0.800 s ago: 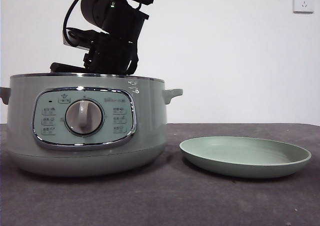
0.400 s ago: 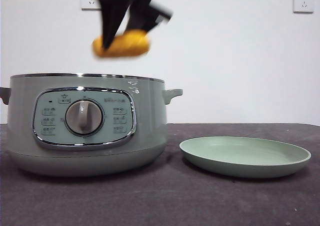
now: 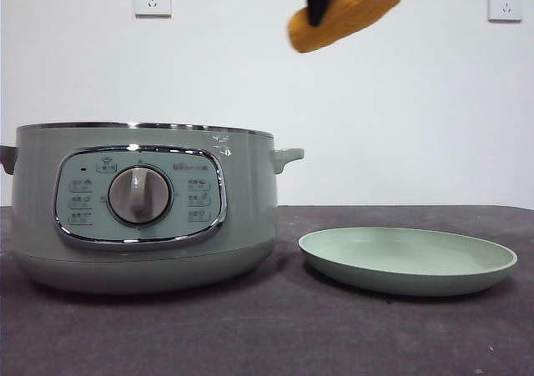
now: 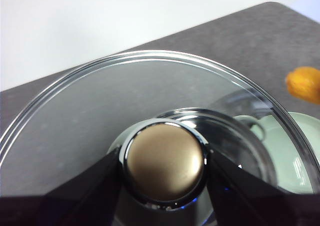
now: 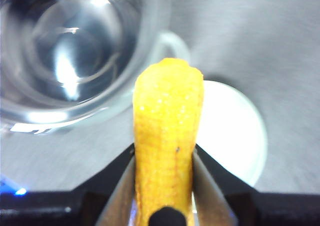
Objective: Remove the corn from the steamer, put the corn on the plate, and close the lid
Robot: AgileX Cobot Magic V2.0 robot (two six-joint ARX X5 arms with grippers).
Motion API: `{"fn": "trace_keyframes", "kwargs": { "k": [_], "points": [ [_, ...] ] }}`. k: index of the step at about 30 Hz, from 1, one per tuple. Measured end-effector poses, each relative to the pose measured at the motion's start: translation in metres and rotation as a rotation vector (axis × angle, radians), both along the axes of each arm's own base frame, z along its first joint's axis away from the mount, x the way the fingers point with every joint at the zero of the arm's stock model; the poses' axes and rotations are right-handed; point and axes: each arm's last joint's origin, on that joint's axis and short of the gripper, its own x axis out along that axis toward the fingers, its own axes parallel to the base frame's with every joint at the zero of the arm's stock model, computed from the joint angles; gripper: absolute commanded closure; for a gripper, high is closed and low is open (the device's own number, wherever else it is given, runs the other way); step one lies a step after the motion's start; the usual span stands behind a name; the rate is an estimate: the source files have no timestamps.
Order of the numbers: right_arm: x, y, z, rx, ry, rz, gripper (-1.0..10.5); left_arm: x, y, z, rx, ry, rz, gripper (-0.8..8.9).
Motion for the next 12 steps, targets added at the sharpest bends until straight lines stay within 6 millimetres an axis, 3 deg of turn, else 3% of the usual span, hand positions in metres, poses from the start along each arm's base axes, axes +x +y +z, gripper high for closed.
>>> {"fn": "trace_keyframes", "kwargs": {
  "k": [5,12],
  "points": [
    [0.016,-0.022,-0.009,-0.007,0.031,-0.106,9.6,0.012,-0.007,-0.005,-0.005,0.034,-0.042,8.22],
    [0.022,-0.034,-0.06,-0.109,0.192,-0.163,9.6,0.019,-0.011,-0.009,0.0,0.057,-0.053,8.22]
  ]
}}
